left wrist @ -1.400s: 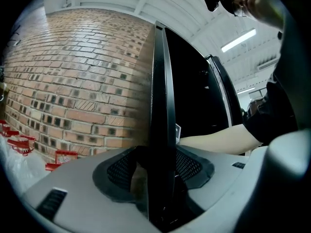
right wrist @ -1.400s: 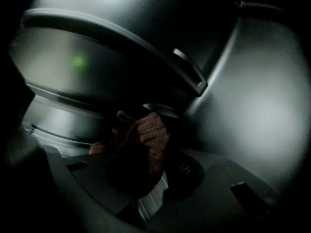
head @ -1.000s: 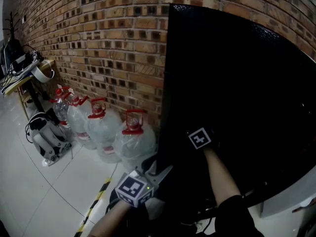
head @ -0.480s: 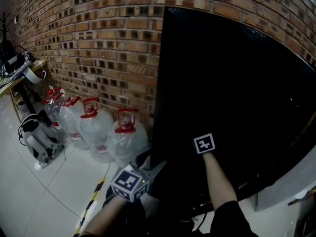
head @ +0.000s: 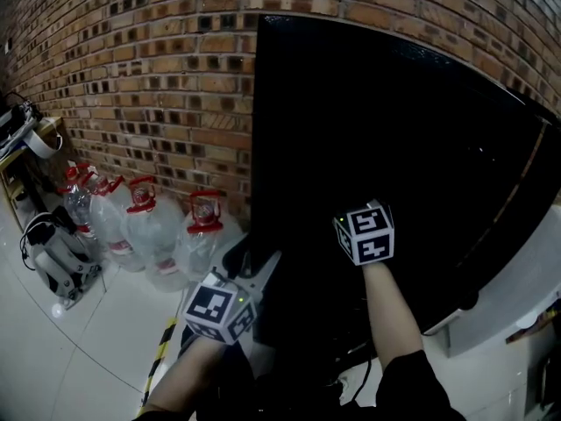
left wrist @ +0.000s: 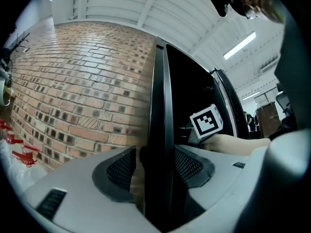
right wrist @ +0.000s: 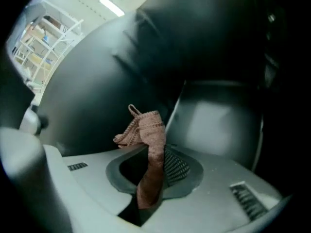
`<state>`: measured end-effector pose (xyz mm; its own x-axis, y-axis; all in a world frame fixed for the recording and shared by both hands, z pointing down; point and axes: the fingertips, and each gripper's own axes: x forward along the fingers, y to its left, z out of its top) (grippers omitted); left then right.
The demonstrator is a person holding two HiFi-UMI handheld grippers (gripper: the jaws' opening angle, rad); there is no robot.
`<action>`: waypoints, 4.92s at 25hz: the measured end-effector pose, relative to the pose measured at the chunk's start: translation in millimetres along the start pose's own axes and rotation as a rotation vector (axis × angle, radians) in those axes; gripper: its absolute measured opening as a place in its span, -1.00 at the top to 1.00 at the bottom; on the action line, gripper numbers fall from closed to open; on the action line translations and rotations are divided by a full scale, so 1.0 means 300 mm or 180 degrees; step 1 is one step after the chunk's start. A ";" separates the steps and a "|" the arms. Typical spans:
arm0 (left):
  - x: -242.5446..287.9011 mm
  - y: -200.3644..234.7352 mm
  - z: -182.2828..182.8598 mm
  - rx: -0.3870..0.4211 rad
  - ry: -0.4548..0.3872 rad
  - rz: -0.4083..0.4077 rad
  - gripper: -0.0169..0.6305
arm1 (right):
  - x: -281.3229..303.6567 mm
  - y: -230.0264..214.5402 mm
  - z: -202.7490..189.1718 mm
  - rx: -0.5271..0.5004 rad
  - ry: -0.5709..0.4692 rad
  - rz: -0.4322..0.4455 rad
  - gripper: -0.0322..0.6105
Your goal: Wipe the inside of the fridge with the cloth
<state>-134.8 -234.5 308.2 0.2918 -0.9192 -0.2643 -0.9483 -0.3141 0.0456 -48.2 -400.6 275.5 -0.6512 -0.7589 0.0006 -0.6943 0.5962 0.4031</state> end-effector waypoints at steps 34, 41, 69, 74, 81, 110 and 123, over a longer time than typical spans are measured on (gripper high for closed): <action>0.130 -0.044 0.279 0.0381 -0.0320 -0.0178 0.09 | 0.369 -0.348 0.611 0.0080 -0.0672 -0.1028 0.66; 0.128 -0.037 0.274 0.0334 -0.0387 -0.0173 0.09 | 0.294 -0.456 0.575 0.0020 -0.0614 -0.1323 0.66; 0.110 -0.031 0.264 0.0245 -0.0555 -0.0069 0.16 | -0.067 -0.846 0.346 0.1030 -0.0965 -0.2664 0.66; 0.109 -0.027 0.255 0.0225 -0.0558 -0.0054 0.16 | -0.092 -0.873 0.313 0.1132 -0.0859 -0.2873 0.66; 0.114 -0.035 0.240 0.0201 -0.0521 -0.0066 0.14 | -0.110 -0.829 0.230 0.1282 -0.0762 -0.2840 0.67; 0.116 -0.009 0.227 0.0203 -0.0520 -0.0030 0.12 | 0.324 -0.287 0.280 0.0438 -0.0675 -0.0906 0.66; 0.112 -0.008 0.216 0.0161 -0.0522 -0.0012 0.13 | 0.166 -0.481 0.177 0.0284 -0.0481 -0.1493 0.66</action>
<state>-130.8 -249.4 236.7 0.2751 -0.8657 -0.4181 -0.9535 -0.3014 -0.0032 3.4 -510.4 168.9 -0.2951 -0.9081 -0.2972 -0.9422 0.2249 0.2484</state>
